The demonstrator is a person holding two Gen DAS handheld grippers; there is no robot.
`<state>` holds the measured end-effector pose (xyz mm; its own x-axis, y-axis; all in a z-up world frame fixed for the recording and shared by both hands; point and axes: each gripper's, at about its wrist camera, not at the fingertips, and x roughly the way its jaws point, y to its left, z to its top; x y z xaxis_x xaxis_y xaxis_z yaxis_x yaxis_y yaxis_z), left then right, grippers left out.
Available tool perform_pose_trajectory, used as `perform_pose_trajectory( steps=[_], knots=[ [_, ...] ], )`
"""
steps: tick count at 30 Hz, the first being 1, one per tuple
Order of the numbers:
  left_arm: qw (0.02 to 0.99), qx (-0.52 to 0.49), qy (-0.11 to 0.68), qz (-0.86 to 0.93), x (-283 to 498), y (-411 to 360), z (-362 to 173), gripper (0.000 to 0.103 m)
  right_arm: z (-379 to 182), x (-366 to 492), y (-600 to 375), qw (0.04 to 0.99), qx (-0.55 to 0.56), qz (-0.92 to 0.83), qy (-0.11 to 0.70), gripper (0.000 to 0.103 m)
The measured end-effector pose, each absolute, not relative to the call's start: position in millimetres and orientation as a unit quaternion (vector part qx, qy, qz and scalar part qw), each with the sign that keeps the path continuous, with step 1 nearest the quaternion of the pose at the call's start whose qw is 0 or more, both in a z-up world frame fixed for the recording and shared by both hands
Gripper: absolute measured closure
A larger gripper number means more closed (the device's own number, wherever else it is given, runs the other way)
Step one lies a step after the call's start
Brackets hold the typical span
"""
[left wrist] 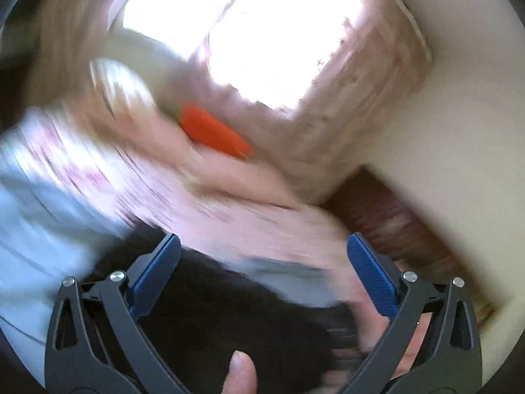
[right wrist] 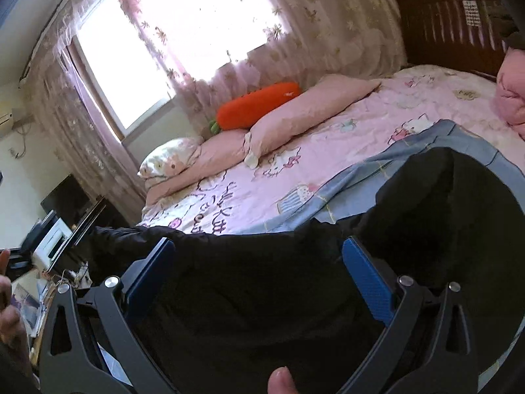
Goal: Fold large clothes
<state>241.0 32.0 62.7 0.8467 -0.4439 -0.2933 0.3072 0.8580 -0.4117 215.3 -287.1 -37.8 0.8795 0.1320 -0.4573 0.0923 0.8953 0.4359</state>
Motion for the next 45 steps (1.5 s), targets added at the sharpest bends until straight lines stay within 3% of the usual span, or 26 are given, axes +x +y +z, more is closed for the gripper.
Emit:
perform_pose_trajectory(
  steps=[4, 11, 16, 18, 21, 30, 40, 45],
  knots=[
    [0.979, -0.021, 0.135, -0.149, 210, -14, 33, 0.002, -42, 212, -262, 0.963, 0.141, -0.026, 0.227, 0.001],
    [0.972, 0.011, 0.199, -0.125, 290, -52, -54, 0.002, -76, 259, -252, 0.961, 0.08, -0.064, 0.257, 0.001],
    [0.965, 0.102, 0.226, -0.084, 358, -70, -94, 0.002, -88, 313, -266, 0.957, 0.015, -0.086, 0.277, 0.001],
    [0.958, 0.095, 0.255, -0.091, 381, -59, -120, 0.002, -108, 333, -275, 0.95, -0.021, -0.101, 0.295, 0.001],
    [0.948, 0.01, 0.296, -0.118, 402, -31, -147, 0.002, -133, 354, -303, 0.937, 0.061, -0.067, 0.337, 0.001],
    [0.944, -0.031, 0.299, -0.136, 412, -23, -173, 0.002, -168, 375, -325, 0.919, 0.132, -0.04, 0.369, 0.001],
    [0.943, -0.022, 0.312, -0.116, 399, -25, -168, 0.002, -160, 358, -317, 0.93, 0.117, -0.041, 0.347, 0.001],
    [0.971, 0.058, 0.196, -0.127, 345, -71, -105, 0.002, -129, 328, -310, 0.947, 0.105, -0.051, 0.299, 0.001]
  ],
)
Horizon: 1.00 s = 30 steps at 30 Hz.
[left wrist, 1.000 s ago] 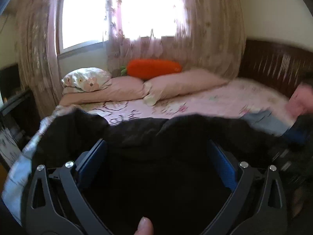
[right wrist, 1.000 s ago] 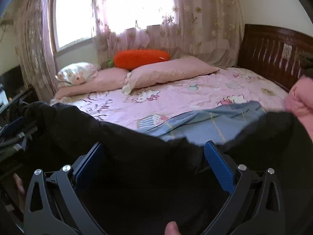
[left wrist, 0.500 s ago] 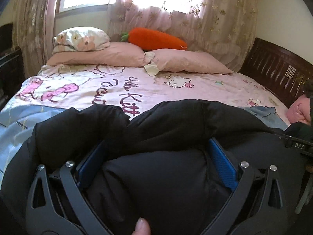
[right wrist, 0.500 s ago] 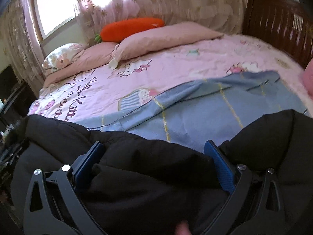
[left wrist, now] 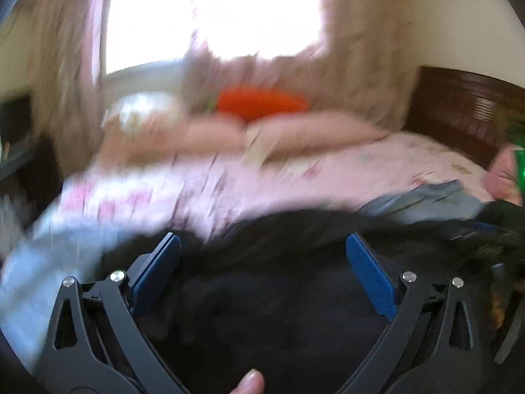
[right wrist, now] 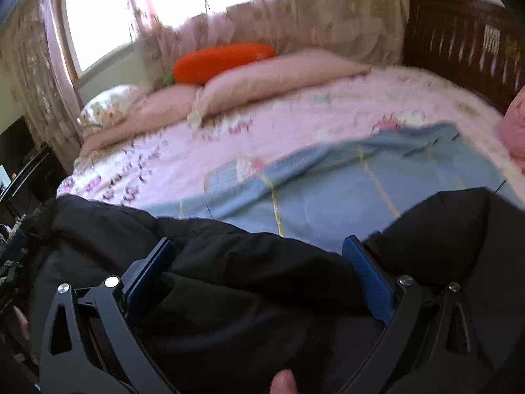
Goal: Fold large clothes
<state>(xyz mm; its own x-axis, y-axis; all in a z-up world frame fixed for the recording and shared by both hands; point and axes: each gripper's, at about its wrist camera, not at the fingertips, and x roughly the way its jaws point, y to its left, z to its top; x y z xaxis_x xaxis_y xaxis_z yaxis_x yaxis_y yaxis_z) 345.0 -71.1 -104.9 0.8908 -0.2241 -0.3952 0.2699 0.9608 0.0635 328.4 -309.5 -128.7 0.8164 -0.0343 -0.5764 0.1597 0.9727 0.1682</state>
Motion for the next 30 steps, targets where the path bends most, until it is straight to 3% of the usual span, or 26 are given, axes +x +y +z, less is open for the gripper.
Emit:
perform_pose_trajectory(
  steps=[4, 8, 10, 11, 14, 17, 22, 30],
  knots=[
    [0.966, 0.136, 0.175, -0.133, 364, -114, -86, 0.002, -127, 340, -284, 0.947, 0.06, -0.031, 0.314, 0.001],
    [0.949, 0.147, 0.265, -0.081, 424, -68, -154, 0.002, -127, 346, -260, 0.954, 0.008, 0.017, 0.3, 0.001],
    [0.946, 0.038, 0.306, -0.101, 432, -14, -178, 0.002, -119, 359, -253, 0.952, 0.036, 0.073, 0.296, 0.001],
    [0.952, -0.033, 0.29, -0.096, 427, 20, -182, 0.002, -116, 368, -248, 0.951, 0.042, 0.079, 0.295, 0.001],
    [0.962, -0.095, 0.245, -0.075, 407, 55, -190, 0.002, -126, 399, -231, 0.95, -0.003, 0.06, 0.305, 0.001],
    [0.956, -0.09, 0.265, -0.09, 421, 47, -193, 0.002, -164, 429, -272, 0.929, 0.098, 0.072, 0.35, 0.001],
    [0.943, -0.106, 0.294, -0.114, 440, 44, -200, 0.002, -180, 433, -316, 0.909, 0.225, 0.116, 0.331, 0.001],
    [0.946, -0.109, 0.287, -0.107, 439, 42, -209, 0.002, -192, 436, -309, 0.907, 0.225, 0.109, 0.339, 0.001]
  ],
)
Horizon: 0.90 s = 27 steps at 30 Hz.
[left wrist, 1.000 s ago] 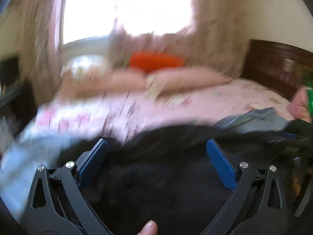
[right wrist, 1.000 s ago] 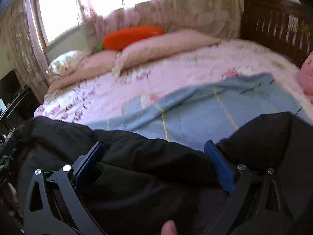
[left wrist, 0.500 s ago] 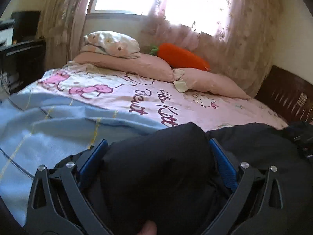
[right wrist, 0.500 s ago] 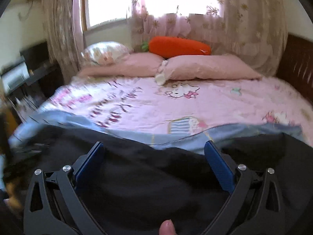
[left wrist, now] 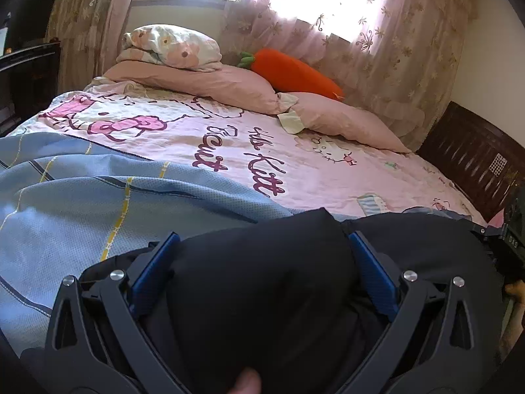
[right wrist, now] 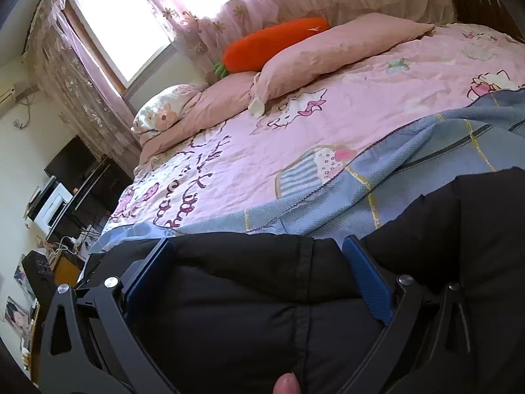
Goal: Fold large clothes
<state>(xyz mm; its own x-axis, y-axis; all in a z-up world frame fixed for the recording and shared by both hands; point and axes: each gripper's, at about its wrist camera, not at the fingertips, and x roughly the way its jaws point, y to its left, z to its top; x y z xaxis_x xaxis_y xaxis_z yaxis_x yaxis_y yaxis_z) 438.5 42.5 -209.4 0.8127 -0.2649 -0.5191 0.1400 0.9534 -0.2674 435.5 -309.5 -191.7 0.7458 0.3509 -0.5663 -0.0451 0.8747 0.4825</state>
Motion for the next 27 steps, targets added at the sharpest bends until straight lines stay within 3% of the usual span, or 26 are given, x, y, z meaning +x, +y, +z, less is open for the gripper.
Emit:
perform_pose_trajectory(
  steps=[19, 23, 25, 27],
  knots=[
    [0.953, -0.043, 0.294, -0.055, 437, 20, -216, 0.002, -191, 420, -300, 0.928, 0.174, 0.042, 0.327, 0.001],
    [0.949, -0.018, 0.313, -0.029, 428, 15, -207, 0.002, -183, 414, -288, 0.926, 0.133, -0.003, 0.354, 0.001],
    [0.957, -0.03, 0.288, 0.006, 401, 14, -178, 0.002, -169, 406, -274, 0.926, 0.079, -0.054, 0.366, 0.001],
    [0.977, -0.06, 0.205, -0.028, 364, 5, -141, 0.002, -143, 386, -255, 0.945, 0.027, -0.094, 0.312, 0.001]
  ],
)
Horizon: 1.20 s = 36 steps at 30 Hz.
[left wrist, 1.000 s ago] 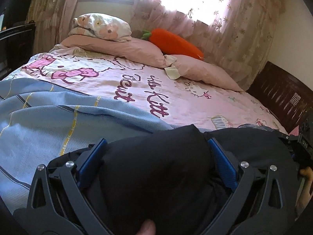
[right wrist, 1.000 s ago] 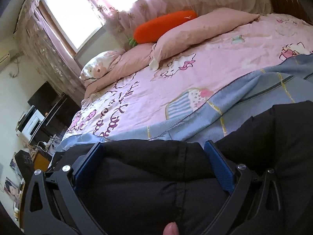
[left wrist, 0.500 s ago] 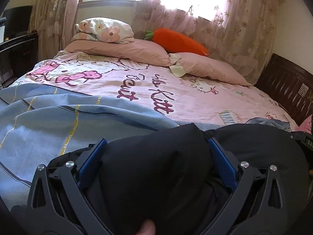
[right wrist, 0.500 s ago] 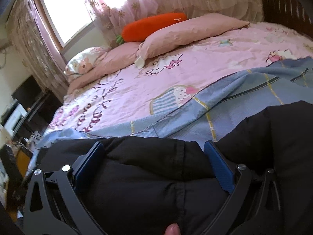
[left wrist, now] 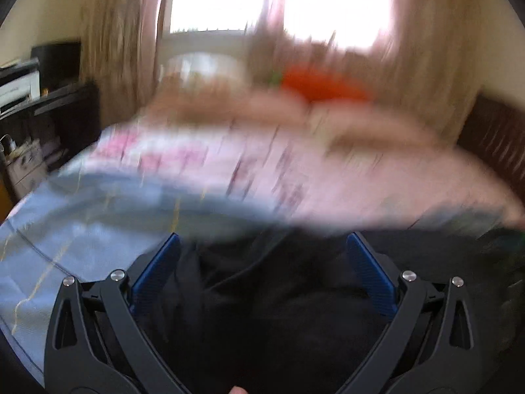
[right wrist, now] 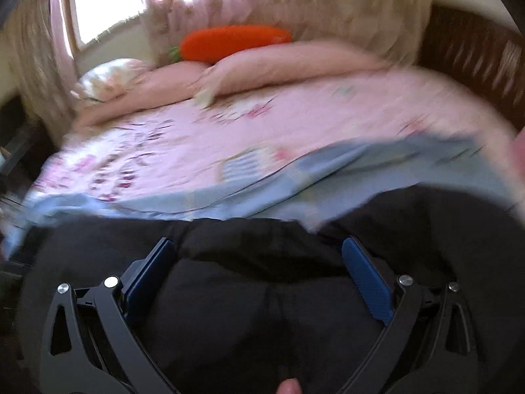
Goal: Fold large clothes
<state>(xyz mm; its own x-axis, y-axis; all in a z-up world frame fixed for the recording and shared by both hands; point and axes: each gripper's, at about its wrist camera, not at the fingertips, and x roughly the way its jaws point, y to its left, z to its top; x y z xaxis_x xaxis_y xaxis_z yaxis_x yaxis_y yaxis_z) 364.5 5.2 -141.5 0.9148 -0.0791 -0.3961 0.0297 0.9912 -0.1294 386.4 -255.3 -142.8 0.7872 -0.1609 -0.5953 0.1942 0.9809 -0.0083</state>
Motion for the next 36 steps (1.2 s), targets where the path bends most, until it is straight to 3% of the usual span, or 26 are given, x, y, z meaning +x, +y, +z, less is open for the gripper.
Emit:
perform_pose_trajectory(
  steps=[2, 5, 6, 11, 13, 18, 23, 31, 34, 36],
  knots=[
    [0.98, -0.087, 0.157, -0.08, 348, -12, -120, 0.002, -135, 377, -235, 0.957, 0.001, -0.059, 0.283, 0.001],
    [0.961, -0.004, 0.27, -0.067, 384, -57, -142, 0.002, -156, 391, -216, 0.935, -0.068, -0.06, 0.344, 0.001],
    [0.944, 0.034, 0.322, -0.07, 399, -62, -165, 0.002, -158, 391, -228, 0.933, -0.048, -0.058, 0.352, 0.001],
    [0.939, 0.082, 0.331, -0.043, 412, 8, -188, 0.002, -173, 400, -357, 0.908, 0.058, -0.097, 0.404, 0.001],
    [0.929, -0.012, 0.366, -0.059, 423, 69, -200, 0.002, -173, 390, -404, 0.909, 0.112, -0.121, 0.384, 0.001],
    [0.948, -0.158, 0.277, -0.022, 399, 129, -203, 0.002, -231, 357, -494, 0.852, 0.379, -0.087, 0.351, 0.001],
    [0.931, -0.264, 0.252, -0.018, 398, 159, -223, 0.002, -225, 367, -462, 0.888, 0.292, -0.101, 0.341, 0.001],
    [0.931, -0.256, 0.26, -0.018, 417, 134, -231, 0.002, -240, 366, -465, 0.885, 0.323, -0.091, 0.324, 0.001],
    [0.919, -0.207, 0.336, 0.006, 431, 124, -224, 0.002, -221, 373, -451, 0.872, 0.247, -0.148, 0.395, 0.001],
    [0.945, -0.16, 0.285, 0.023, 395, 118, -187, 0.002, -173, 337, -425, 0.907, 0.164, -0.18, 0.344, 0.001]
  ],
)
